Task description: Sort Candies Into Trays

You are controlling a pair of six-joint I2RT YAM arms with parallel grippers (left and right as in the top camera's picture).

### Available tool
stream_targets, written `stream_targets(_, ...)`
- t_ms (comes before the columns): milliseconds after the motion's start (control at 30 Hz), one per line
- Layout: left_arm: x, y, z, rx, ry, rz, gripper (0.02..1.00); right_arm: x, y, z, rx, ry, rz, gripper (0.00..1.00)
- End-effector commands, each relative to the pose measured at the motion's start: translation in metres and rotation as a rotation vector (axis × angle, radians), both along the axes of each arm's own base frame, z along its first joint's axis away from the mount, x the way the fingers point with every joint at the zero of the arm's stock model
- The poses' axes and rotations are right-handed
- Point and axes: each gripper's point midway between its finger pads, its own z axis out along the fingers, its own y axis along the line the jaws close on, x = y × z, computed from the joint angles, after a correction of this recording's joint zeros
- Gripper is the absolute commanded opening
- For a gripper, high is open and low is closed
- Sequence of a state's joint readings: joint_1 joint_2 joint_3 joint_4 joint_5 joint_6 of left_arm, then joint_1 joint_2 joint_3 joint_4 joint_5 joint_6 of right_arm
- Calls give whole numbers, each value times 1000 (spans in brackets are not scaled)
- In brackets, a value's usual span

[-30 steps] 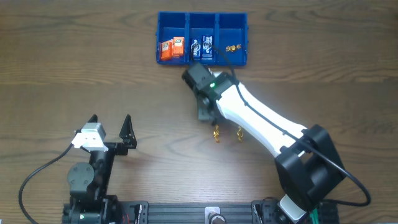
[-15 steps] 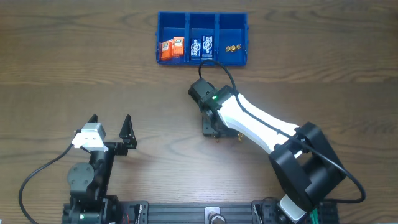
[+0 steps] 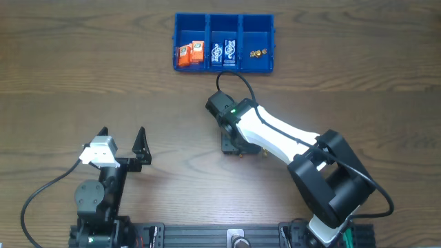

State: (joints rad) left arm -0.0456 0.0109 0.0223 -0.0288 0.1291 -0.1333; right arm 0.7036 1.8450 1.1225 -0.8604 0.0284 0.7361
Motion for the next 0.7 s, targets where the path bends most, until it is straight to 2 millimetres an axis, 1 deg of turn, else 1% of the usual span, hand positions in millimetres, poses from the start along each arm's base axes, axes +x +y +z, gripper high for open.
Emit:
stream_targets(33, -1, -2, -16, 6, 47, -12, 998, -4, -1, -8, -16, 18, -10, 454)
stream_targets(167, -1, -2, -16, 6, 47, -12, 996, -1, -2, -15, -21, 25, -19, 437)
stream_targets(300, -1, -2, -16, 6, 47, -12, 998, -2, -3, -20, -30, 35, -20, 364)
stream_targets(367, -1, -2, -16, 6, 47, -12, 998, -2, -3, -20, -28, 32, -20, 312)
stream_targets(400, -1, -2, -16, 6, 47, -12, 998, 0, -2, -20, -26, 28, -20, 259)
stream_targets(467, -1, -2, -16, 6, 47, -12, 998, 1, -1, -20, -22, 20, -20, 211)
stream_targets(533, -1, -2, -16, 6, 47, -12, 998, 2, 0, -20, -19, 17, -20, 209)
stream_targets(633, -1, -2, -16, 6, 47, -12, 996, 7, 1, -9, -6, -17, -19, 209)
stream_targets(700, -1, -2, -16, 6, 47, -12, 998, 17, 1, 10, 11, -88, -23, 198)
